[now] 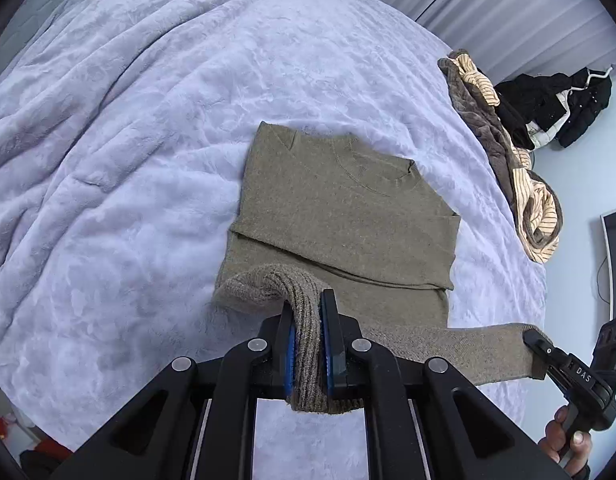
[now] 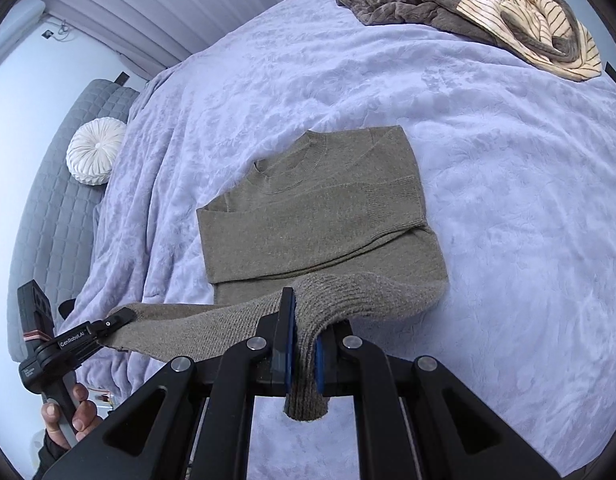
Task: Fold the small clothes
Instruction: 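Grasp the ribbed sleeve with both grippers and pull it out straight, then lay the held sleeve across the sweater body with both grippers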
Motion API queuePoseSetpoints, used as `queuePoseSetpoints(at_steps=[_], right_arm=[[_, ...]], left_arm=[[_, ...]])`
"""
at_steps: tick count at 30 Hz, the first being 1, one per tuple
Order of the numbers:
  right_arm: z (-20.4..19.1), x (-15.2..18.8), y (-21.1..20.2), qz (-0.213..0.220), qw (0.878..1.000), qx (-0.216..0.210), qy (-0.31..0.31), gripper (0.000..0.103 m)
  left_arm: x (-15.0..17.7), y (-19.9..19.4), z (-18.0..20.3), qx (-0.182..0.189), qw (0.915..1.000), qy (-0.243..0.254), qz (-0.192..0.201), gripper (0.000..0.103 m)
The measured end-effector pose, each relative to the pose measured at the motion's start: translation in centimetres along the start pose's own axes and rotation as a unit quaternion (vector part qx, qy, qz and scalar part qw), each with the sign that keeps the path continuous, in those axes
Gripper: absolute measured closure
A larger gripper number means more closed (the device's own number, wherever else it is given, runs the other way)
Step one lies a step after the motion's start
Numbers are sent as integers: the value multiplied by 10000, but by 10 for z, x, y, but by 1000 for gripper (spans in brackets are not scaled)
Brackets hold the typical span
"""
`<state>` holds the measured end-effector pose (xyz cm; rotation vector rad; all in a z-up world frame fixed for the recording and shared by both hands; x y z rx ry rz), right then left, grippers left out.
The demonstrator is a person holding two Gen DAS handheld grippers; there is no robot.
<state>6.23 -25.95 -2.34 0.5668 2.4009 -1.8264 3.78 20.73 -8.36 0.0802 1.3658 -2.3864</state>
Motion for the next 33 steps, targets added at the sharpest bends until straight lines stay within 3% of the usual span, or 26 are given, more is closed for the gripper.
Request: queuePoseSetpoints(at_steps=[10,19,33], right_arm=[[9,-23,32,-152,9995,-4,276,95],[18,-55,86,-370,9979,303,440,95],[25,-98,154,-540,9972,431,280,95]], left_arm=[[-22,31,4,-248,9996,10,-137,91],[-48,92,2,-434,9981,9,-431,91],[-92,167,-11,-603,9956,66,-708,91]])
Point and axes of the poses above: each gripper's, at about its wrist camera, not at the fingertips, and y roughly the way its jaws point, z to its right, x to its underside, the point moved 3 cm from there along y, roughly the way its jaws point, and after that the axes turned 10 degrees about x, right-handed, at the moved point
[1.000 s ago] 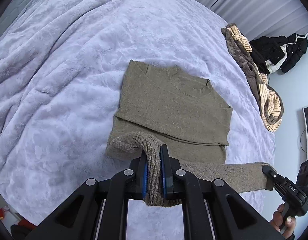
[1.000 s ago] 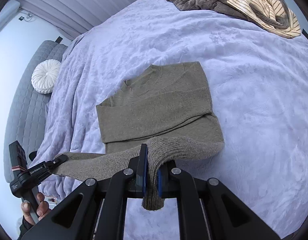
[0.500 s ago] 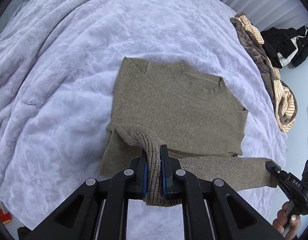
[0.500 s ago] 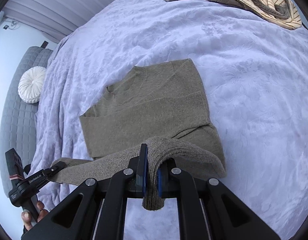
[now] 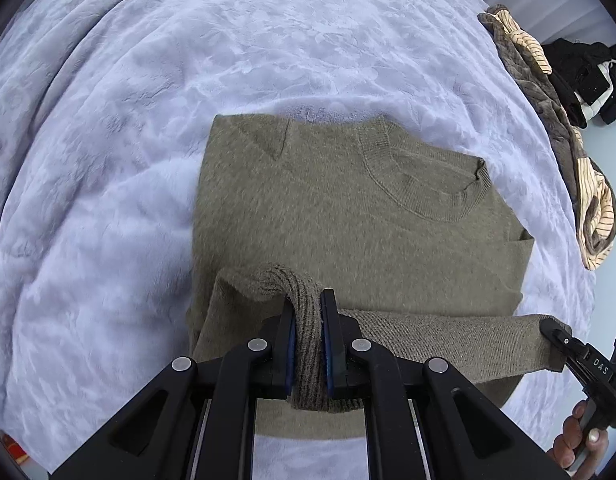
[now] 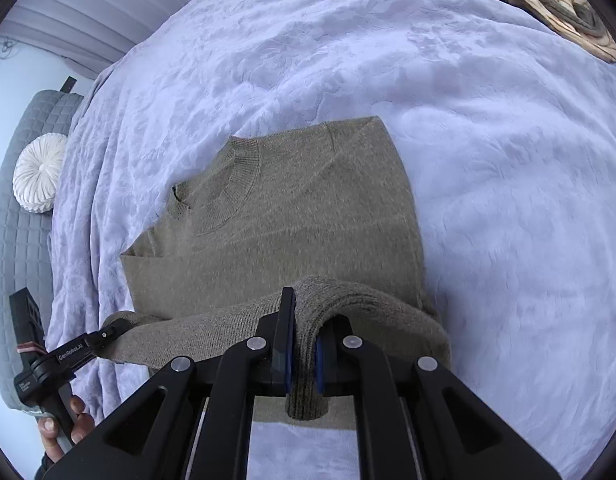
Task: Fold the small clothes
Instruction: 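Lay the held sleeve across the sweater body with both grippers, then open both grippers and lift them away from the folded sweater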
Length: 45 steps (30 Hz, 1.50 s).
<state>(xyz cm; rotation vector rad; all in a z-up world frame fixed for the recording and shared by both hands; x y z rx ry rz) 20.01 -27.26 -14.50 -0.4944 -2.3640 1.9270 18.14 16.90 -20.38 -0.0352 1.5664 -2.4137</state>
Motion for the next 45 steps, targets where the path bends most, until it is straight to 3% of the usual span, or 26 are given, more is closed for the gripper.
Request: queuePoseSetpoints(at_steps=[9,23,27,29,31,32,33,35,40,42,45], right_arm=[[-7,-25,34,-86,9995,222,-211,95],[-6,-48,68,-293,9992,254,-13,94],[-9,-52,86,-508,9979,399,-46,89],[-11,-53,88,-509,9976,435,-151,86],[-13,-55,86,-485,9977,419,-208,83],[-13,-57,83,-435,9981,386,-223,80],[-14,-57,80,-366,9984,357,-227,69],[-12,-60,69,-117,9990,352,-246,52],[-9,-64,41,333,9993,23,-190,45],[-20,-56,33,497,9961,261,-678,45],[-49,-35,45,477,9797,742,-1802,45]], left_arm=[[-18,31,-7,-142,9998,4,-154,91],[-47,55,-22,-113,9993,-282,-233,91],[-53,65,-26,-109,9988,-391,-278,90],[-55,67,-28,-23,9979,-517,-379,78],[-58,65,-28,317,9971,-600,-341,18],[-60,59,-27,333,9977,-572,-141,9],[-62,52,-26,135,9986,-512,26,3],[-64,43,-22,118,9992,-341,149,3],[-47,26,-12,584,9981,-47,212,3],[-34,28,1,563,9975,398,135,3],[-14,51,31,397,9914,1227,-201,3]])
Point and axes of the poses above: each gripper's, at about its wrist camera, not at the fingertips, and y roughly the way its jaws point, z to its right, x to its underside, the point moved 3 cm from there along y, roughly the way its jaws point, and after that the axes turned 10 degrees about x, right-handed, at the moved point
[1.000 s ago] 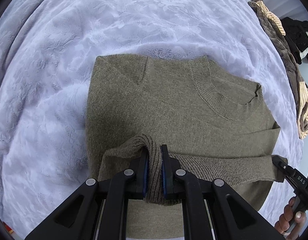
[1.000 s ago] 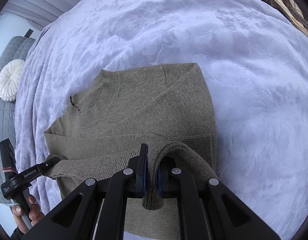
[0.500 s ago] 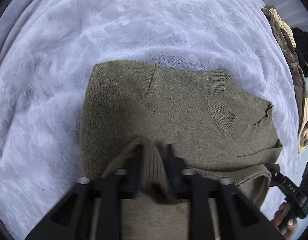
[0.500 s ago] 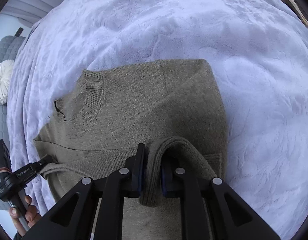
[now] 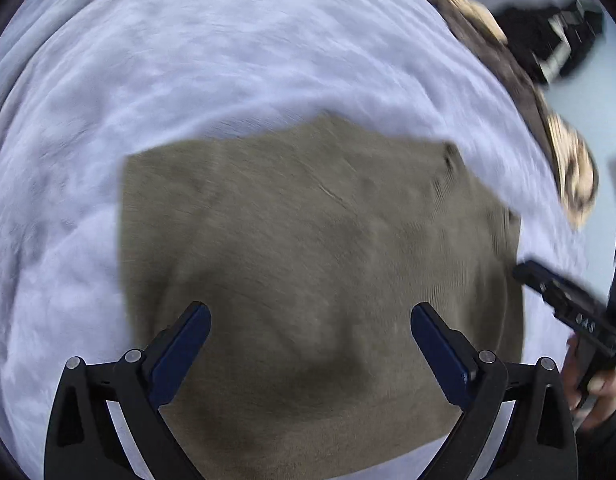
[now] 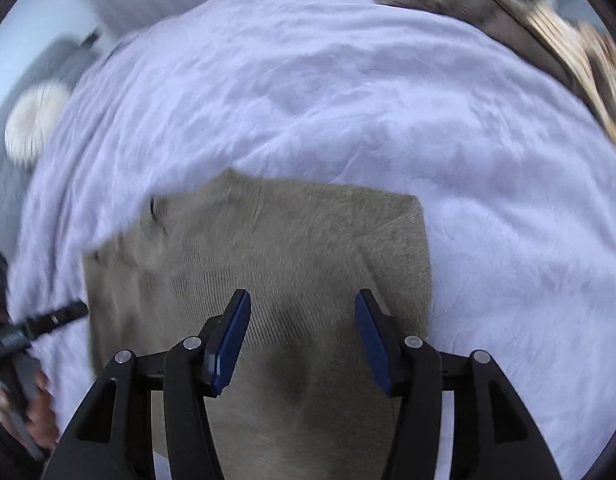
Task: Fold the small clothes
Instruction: 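Open both grippers and lift them away from the folded sweater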
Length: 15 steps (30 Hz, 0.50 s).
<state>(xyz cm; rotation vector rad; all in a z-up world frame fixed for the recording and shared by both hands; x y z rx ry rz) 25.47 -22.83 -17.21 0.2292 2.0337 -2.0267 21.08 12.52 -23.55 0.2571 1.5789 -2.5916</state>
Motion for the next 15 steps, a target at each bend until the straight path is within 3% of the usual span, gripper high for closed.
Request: queuePoseSetpoints(at_steps=[3,5,6,8,9,11,12,15], right_arm=[[-25,4,21,-30,9942,445,-979,45],[-25,0,42,-137,9873,923,-1283,45],[-16,-2,52,-264,9859,1136,-1199,45],[10,-10,61,-473,9939,859,-509,45],[16,-12,60,-483,9939,923,-351,45],[25,-12,52,-433,9903,1301,-247,42],[28,-10,44,-389,9910,1267,-172,42],[22,4,15,-179,9967,788,-13,42]], left_arm=[[2,32,14,-662,9948,748,-203,3],[-3,49,-8,-1168,9910,571,-329,3],[-5,50,-23,-1131,9925,334,-312,3],[-8,45,-43,-872,9959,-58,-223,3],[-9,43,-44,-880,9959,-58,-220,3],[-11,35,-39,-1331,9909,69,-171,3],[-12,29,-37,-1426,9897,27,-130,3],[-5,3,-26,-849,9960,-223,137,3]])
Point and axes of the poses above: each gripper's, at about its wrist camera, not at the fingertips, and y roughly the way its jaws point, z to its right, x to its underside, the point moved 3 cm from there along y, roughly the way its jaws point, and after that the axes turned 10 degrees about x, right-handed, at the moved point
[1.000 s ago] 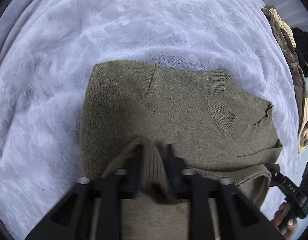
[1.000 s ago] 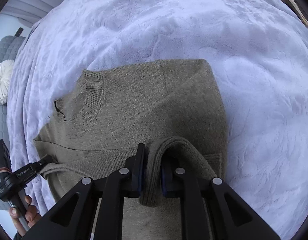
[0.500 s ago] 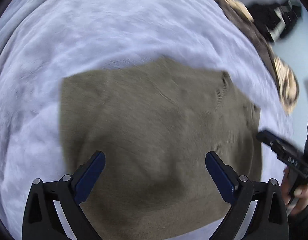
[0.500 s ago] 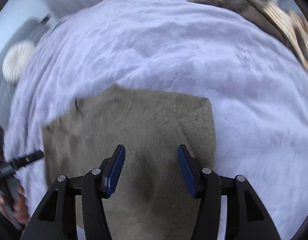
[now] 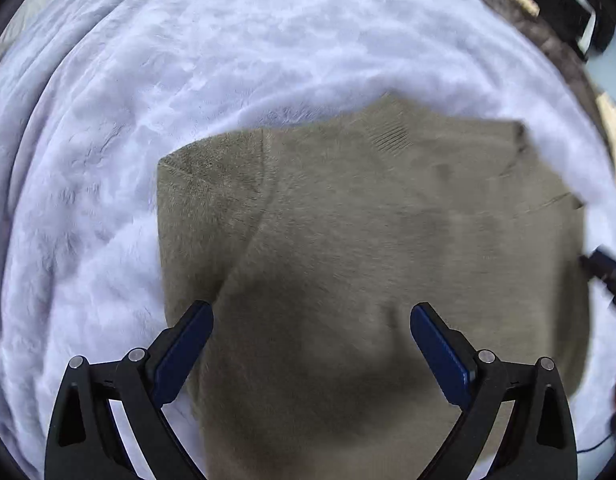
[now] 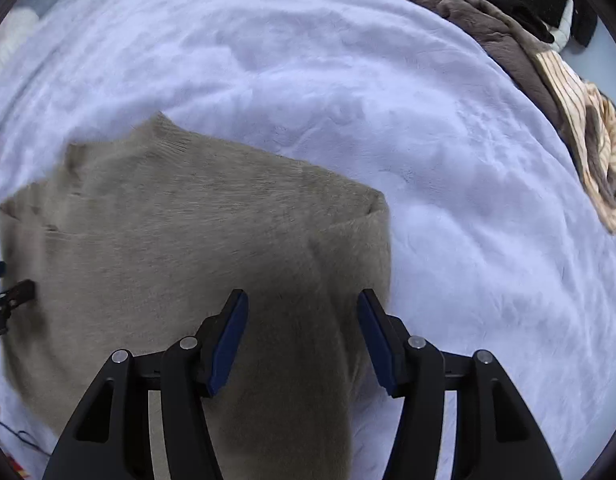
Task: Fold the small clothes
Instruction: 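Open both grippers and lift them away from the folded sweater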
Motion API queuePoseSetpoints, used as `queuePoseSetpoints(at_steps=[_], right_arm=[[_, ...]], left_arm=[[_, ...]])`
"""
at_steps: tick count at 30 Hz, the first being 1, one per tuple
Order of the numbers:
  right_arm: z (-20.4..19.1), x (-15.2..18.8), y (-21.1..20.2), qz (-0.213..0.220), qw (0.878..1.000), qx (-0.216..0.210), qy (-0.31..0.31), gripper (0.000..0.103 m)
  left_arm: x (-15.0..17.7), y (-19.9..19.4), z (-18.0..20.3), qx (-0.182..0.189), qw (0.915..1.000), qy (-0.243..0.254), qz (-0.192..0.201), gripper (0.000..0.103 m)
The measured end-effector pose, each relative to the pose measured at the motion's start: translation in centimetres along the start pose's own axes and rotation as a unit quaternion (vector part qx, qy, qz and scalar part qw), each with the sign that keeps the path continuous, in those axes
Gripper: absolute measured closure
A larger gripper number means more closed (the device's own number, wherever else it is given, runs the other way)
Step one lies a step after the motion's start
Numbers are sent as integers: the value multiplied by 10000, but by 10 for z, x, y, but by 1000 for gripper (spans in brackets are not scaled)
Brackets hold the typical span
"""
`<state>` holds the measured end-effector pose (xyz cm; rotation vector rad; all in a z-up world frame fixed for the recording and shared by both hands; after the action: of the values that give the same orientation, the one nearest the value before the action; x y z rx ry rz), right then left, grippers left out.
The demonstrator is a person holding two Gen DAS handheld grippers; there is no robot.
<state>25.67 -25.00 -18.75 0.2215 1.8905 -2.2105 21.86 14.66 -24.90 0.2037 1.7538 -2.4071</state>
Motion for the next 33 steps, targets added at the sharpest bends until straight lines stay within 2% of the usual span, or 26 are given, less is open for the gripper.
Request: queuePoseSetpoints(at_steps=[1,3,4,6,7,9,12,13,15,19,21,23,25,26,27,28,29,31,33], right_arm=[[-8,9,-10,67,9998,-133,-104,42],[-31,31,-23,177,9984,-209,-496,39],[-39,39,-23,165,9976,-222,-642,38],[-60,62,-18,3,9951,-193,-973,38],[-66,73,-10,-76,9926,-29,-1216,38],[-64,85,1,-86,9886,456,-1435,36],[-31,95,14,-408,9920,534,-1070,32],[-21,95,11,-418,9917,695,-997,32],[-6,98,0,-431,9916,895,-825,32],[-9,106,-32,-243,9970,549,-478,31],[-31,115,-41,-252,9979,203,-558,31],[-54,126,-36,-406,9959,70,-803,31],[-59,145,-22,-803,9916,236,-987,31],[-56,155,-12,-1024,9882,473,-1034,31],[-49,162,-6,-1229,9850,689,-997,31],[-42,166,-7,-1312,9850,694,-876,31],[-31,169,-19,-1222,9890,531,-650,32],[-17,172,-48,-859,9940,488,-464,31],[-8,174,-71,-655,9962,443,-358,31]], left_arm=[[5,-5,4,140,9999,-58,59,3],[23,-5,18,397,9992,8,-62,3],[33,1,28,285,9993,204,-155,3],[47,16,37,-189,9977,579,-311,3],[52,25,32,-384,9966,593,-414,3],[54,29,14,-401,9978,319,-426,2],[56,18,-5,-146,9987,-2,-489,3],[57,12,-5,-155,9987,29,-483,3],[63,-5,1,-414,9984,119,-354,3],[90,-16,22,-42,9994,25,-339,3],[110,-7,39,-166,9986,251,-435,2],[125,12,42,-460,9957,340,-723,2],[140,33,23,-773,9895,84,-1222,2],[142,31,15,-611,9898,-120,-1279,2],[144,23,10,-424,9909,-320,-1236,2],[144,13,9,-343,9923,-368,-1136,3],[144,-3,11,-322,9947,-288,-935,3],[144,-27,14,-375,9974,-138,-593,2],[150,-51,14,-228,9990,-147,-345,2]])
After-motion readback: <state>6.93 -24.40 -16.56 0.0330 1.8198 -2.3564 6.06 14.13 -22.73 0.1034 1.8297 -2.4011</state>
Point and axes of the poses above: each gripper's, at about its wrist camera, not at the fingertips, and y roughly the way its jaws point, z to its right, x to its underside, the point moved 3 cm from there along y, roughly the way its jaws point, and after that the axes turned 10 degrees about x, right-handed, at the moved point
